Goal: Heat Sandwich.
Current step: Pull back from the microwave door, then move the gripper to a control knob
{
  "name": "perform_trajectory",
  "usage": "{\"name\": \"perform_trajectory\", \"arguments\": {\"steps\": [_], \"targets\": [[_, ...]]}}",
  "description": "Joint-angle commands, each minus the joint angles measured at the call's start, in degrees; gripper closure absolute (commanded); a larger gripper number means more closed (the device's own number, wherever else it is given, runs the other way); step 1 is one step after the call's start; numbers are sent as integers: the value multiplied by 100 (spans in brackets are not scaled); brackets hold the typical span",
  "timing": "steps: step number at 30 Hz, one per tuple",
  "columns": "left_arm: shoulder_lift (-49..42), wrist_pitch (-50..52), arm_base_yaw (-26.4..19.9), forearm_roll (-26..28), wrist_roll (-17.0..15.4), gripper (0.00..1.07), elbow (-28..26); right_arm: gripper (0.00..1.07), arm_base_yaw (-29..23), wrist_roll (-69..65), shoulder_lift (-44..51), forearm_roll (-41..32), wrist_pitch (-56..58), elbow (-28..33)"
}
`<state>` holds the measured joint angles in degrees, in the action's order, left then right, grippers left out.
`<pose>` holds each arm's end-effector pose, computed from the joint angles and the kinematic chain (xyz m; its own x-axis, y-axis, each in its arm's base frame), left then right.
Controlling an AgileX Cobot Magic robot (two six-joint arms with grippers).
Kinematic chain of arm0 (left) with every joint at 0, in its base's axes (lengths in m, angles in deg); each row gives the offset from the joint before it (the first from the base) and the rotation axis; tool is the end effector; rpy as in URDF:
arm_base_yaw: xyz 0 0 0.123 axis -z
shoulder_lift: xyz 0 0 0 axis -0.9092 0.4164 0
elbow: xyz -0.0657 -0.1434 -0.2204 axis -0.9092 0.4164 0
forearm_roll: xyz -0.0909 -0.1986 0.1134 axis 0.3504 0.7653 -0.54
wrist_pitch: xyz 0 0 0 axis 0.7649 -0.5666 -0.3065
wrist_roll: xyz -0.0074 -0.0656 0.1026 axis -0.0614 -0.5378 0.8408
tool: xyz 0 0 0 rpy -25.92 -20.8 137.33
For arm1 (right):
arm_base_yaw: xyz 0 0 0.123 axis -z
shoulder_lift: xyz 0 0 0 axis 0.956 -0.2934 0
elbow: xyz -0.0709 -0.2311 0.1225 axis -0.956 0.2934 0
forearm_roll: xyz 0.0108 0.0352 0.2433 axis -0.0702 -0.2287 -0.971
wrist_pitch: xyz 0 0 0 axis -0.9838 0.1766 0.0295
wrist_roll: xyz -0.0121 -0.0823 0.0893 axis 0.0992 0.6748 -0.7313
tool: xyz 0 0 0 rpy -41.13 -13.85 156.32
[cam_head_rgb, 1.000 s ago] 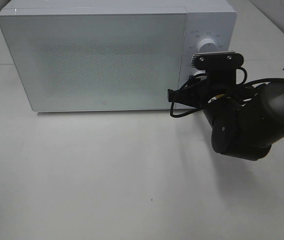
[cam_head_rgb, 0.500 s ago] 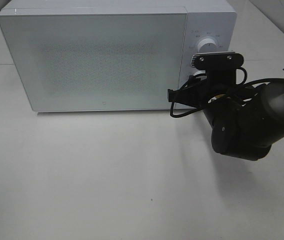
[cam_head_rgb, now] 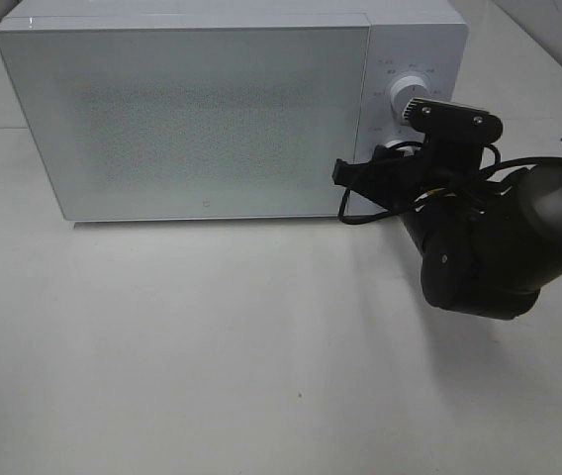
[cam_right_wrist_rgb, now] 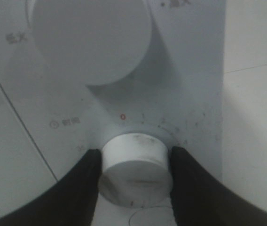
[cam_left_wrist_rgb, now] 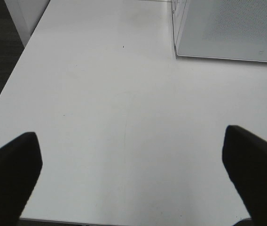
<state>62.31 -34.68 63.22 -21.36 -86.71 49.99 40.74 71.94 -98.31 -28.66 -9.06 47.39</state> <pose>0.0279 0.0010 0.2636 -0.4531 -0.0732 -0.8884 -0.0635 0.9967 -0.0498 0.3435 0.1395 0.1073 -0.1219 0.2065 -0.9708 0.0308 0.9784 0.2042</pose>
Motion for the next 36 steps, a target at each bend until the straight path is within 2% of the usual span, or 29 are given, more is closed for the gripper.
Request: {"name": "perform_trajectory", "arguments": {"steps": [1,9,25,36], "targets": [[-92,80,-11,57,-11,7,11,99,23,-1134,17,258,-378,-97],[-92,80,-11,57,-11,7,11,99,23,-2584,17,258,-372,-97],[-92,80,-11,57,-11,7,11,98,23,-6406,17,252,-372,-97],[-92,80,-11,57,-11,7,11,98,23,-7941,17,74,-384,-97]]}}
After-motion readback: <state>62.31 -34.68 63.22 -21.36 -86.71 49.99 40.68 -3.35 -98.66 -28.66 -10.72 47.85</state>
